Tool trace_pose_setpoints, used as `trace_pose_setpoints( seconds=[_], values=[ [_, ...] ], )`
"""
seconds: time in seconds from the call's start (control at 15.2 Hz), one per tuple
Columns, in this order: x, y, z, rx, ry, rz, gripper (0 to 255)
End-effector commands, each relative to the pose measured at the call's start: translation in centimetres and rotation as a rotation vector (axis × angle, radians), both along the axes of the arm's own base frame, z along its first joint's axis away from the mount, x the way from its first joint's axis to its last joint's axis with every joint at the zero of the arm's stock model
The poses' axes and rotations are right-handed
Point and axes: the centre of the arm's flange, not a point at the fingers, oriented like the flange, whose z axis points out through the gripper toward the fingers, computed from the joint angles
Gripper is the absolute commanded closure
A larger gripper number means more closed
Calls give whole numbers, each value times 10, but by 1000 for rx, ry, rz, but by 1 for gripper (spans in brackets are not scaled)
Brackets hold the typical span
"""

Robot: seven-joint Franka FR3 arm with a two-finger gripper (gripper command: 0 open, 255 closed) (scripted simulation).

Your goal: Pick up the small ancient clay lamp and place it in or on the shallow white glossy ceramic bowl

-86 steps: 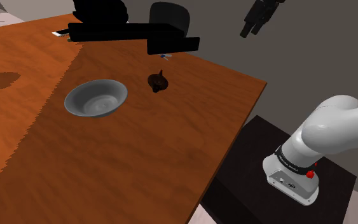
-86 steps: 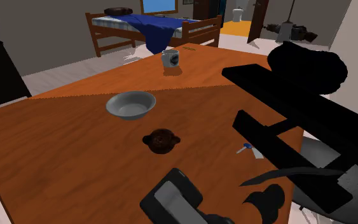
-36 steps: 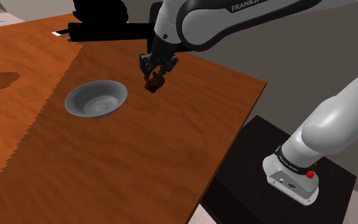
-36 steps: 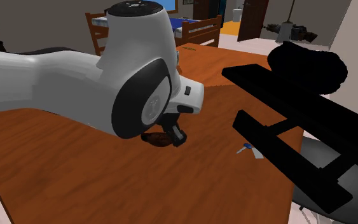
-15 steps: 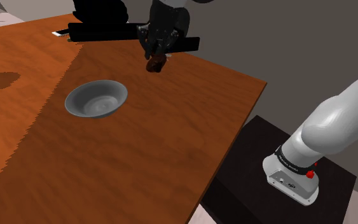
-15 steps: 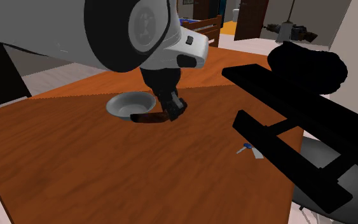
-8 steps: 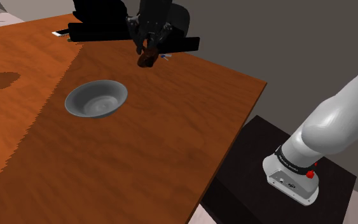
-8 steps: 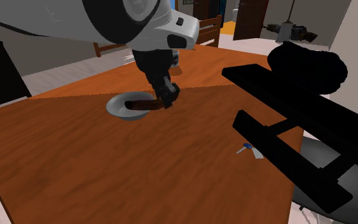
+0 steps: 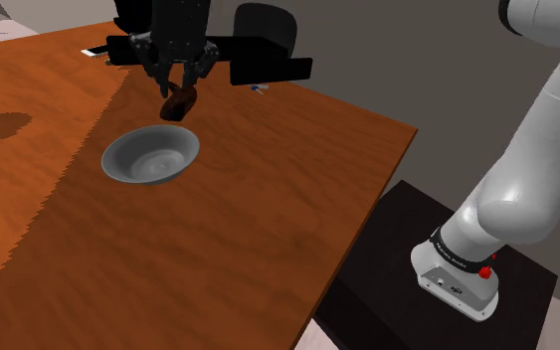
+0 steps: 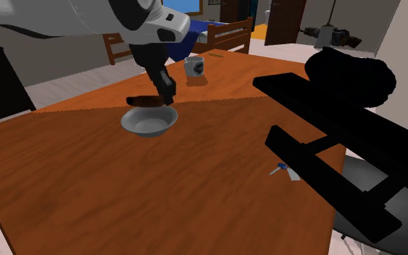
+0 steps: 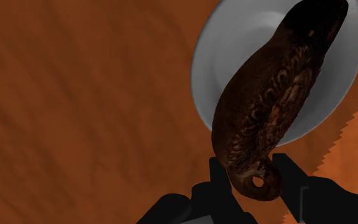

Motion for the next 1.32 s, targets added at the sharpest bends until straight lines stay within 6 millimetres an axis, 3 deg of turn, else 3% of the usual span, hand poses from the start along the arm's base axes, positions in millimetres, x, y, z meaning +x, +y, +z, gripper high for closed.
trace_pose_setpoints(
  seconds=[0.0, 0.26, 1.12, 1.25],
  values=[
    [4, 29, 0, 0, -1, -4, 255],
    [8, 73, -1, 0, -1, -4, 255],
    [8, 73, -69, 0, -1, -4, 255],
    [8, 73, -69, 0, -1, -4, 255]
  ],
)
